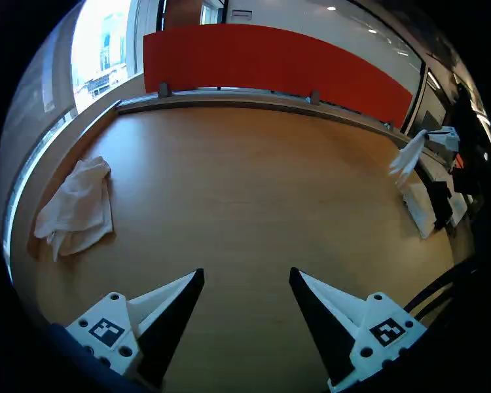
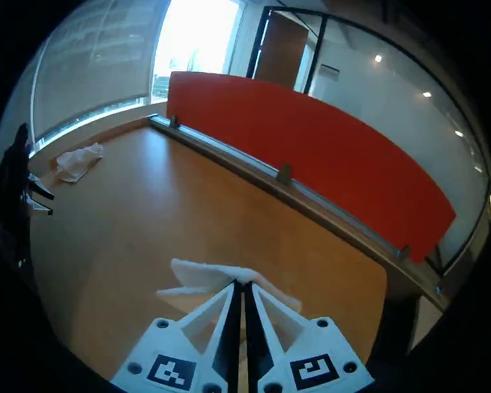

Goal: Fold towel

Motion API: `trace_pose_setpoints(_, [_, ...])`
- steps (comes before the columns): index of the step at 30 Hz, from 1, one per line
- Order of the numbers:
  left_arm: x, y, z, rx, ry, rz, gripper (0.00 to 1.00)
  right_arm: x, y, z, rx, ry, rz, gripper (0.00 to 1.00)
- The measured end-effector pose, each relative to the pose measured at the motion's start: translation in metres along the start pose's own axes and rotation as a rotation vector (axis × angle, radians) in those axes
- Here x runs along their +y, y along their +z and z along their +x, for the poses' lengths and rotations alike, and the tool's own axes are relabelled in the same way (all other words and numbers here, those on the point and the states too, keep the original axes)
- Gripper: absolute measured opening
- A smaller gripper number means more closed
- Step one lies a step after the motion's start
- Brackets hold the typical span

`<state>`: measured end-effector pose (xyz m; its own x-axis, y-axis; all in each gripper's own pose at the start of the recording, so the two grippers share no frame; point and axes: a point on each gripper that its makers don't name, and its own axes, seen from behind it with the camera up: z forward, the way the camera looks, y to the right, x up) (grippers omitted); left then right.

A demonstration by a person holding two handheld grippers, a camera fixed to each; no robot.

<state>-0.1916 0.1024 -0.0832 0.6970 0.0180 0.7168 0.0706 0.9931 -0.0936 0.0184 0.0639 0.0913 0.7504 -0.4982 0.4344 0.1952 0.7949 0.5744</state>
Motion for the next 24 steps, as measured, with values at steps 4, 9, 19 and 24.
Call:
trace_pose_setpoints(4, [0.006,0.002,0.003,-0.002,0.007,-0.002,0.97,0.022,-0.009,-0.013,-0.019,0.005,-0.025,0.03])
trace_pose_setpoints(9, [0.011,0.004,0.004,-0.005,0.016,-0.002,0.97,0.043,-0.018,-0.030,-0.044,0.015,-0.049,0.03])
trace_pose_setpoints(19, [0.017,0.005,0.006,-0.011,0.027,-0.008,0.97,0.056,-0.028,-0.048,-0.059,0.038,-0.067,0.03])
trace_pose_setpoints(24, [0.019,0.005,0.006,-0.012,0.034,-0.010,0.97,0.058,-0.037,-0.060,-0.070,0.051,-0.074,0.03])
